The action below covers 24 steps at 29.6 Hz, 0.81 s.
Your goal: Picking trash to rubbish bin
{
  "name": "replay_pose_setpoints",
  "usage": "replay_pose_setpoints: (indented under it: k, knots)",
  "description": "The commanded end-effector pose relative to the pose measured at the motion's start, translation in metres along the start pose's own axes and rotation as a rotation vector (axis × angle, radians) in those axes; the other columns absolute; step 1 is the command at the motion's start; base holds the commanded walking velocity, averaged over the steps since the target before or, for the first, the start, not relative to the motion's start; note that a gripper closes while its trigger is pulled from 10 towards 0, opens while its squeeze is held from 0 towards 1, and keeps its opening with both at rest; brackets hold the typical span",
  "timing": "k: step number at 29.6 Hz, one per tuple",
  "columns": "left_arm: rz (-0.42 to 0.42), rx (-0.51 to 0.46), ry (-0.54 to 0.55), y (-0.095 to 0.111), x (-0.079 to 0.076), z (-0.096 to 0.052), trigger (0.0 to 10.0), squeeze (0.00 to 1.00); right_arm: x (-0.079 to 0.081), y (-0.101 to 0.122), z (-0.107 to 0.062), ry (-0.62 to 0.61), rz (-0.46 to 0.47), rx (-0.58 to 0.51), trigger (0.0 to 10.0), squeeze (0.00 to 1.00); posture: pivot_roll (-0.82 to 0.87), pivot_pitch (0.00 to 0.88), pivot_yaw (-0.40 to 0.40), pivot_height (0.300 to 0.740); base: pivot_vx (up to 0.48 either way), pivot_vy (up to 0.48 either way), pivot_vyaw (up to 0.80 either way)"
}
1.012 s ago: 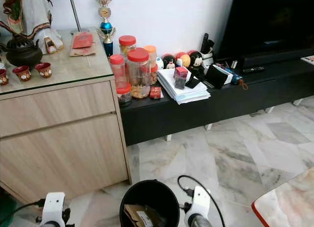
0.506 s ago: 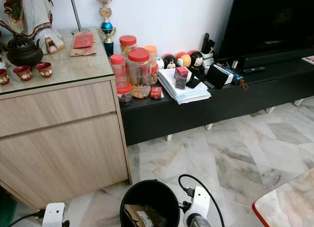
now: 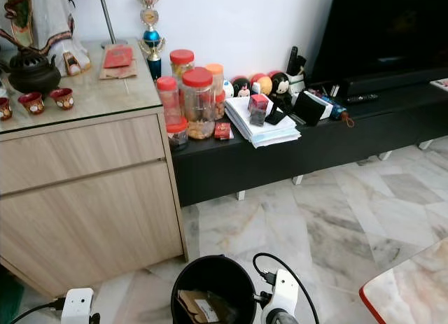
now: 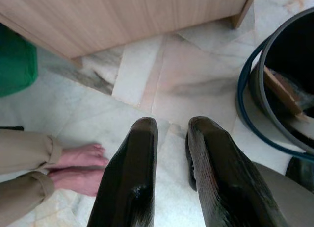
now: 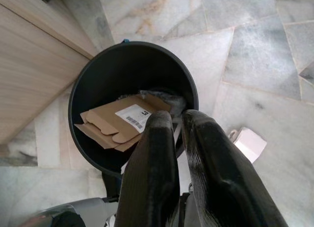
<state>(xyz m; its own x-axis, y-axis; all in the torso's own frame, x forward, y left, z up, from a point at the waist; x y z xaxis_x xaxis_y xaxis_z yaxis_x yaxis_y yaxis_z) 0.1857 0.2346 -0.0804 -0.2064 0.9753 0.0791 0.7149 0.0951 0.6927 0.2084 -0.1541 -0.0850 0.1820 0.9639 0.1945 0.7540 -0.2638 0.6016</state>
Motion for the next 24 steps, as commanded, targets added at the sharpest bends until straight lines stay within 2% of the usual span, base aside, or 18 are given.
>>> replay_pose_setpoints:
  k: [1, 24]
  knots:
    - [-0.009, 0.024, 0.008, -0.0055, 0.0022, -0.0013, 10.0, 0.0, 0.0031, 0.0019, 0.0006, 0.01, -0.002, -0.006, 10.0, 0.0, 0.04, 0.0, -0.018, 0.74, -0.244, 0.0, 0.0]
    - [-0.025, 0.03, 0.018, -0.0086, 0.0046, -0.0024, 10.0, 0.0, 0.0058, -0.0026, 0.0001, 0.022, -0.03, 0.009, 10.0, 0.0, 0.05, 0.0, -0.022, 0.74, -0.241, 0.0, 0.0]
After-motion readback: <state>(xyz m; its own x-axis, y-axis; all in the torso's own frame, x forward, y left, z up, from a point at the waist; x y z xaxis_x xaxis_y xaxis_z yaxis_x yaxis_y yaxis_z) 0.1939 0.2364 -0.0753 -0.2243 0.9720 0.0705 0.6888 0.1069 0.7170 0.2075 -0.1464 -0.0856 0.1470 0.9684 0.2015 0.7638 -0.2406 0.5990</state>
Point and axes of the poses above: a point about 5 cm out from each wrist's last joint towards the gripper, its own z axis pointing out of the wrist towards the gripper, its own y axis along the axis of the wrist's last joint, x = y × z, the point moved 1 cm from there along z, pointing out of the wrist towards the gripper, and after that the axes turned 5 degrees about -z, right-handed, at the moved point
